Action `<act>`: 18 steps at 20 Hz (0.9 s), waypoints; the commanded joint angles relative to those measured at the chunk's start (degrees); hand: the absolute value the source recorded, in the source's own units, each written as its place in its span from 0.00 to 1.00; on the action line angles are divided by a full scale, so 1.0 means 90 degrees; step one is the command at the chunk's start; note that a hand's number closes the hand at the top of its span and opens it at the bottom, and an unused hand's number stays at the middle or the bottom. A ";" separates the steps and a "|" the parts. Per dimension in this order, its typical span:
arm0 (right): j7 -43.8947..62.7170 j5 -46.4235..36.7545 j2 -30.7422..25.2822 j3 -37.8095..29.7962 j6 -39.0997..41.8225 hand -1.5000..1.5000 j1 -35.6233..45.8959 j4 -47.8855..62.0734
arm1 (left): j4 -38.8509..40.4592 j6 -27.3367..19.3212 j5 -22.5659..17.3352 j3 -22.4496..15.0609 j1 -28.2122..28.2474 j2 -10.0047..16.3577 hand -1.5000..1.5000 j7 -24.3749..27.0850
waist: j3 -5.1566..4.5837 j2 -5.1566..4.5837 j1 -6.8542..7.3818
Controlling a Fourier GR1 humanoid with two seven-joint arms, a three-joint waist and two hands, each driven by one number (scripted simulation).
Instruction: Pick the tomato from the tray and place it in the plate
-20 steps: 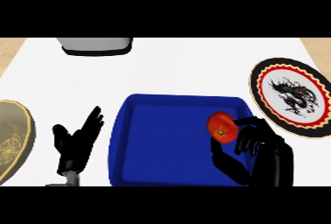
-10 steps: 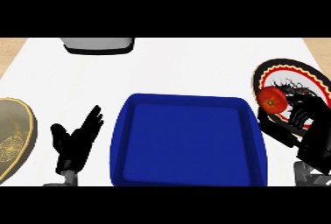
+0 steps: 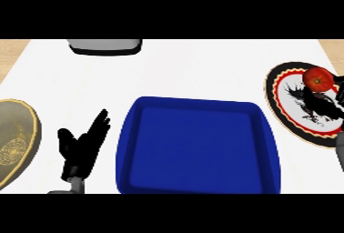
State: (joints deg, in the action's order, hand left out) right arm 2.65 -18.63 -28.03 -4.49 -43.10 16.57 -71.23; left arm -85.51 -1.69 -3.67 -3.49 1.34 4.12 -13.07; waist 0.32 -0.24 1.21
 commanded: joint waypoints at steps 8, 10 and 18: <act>-0.1019 0.0325 -0.0857 -0.0540 0.1391 0.00 0.1301 0.3820 | 0.0299 0.0200 -0.0034 -0.0073 -0.0106 -0.0041 0.50 0.0048 | -0.0022 -0.0115 0.0208; -0.1122 0.0359 -0.0901 -0.0460 0.1972 0.00 0.1519 0.4351 | 0.0219 0.0213 -0.0033 -0.0058 -0.0157 0.0001 0.50 0.0020 | -0.0009 -0.0133 0.0279; -0.3207 0.1133 -0.0663 -0.1286 0.2783 0.00 0.2170 0.5502 | 0.0403 0.0146 -0.0054 0.0102 -0.0324 0.0018 0.50 -0.0042 | 0.0008 -0.0123 0.0183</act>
State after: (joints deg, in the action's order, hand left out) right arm -18.07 -11.58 -34.40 -12.76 -21.46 35.00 -25.71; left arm -83.84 0.10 -4.19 -3.31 -0.84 4.30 -12.97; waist 0.57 -1.11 3.34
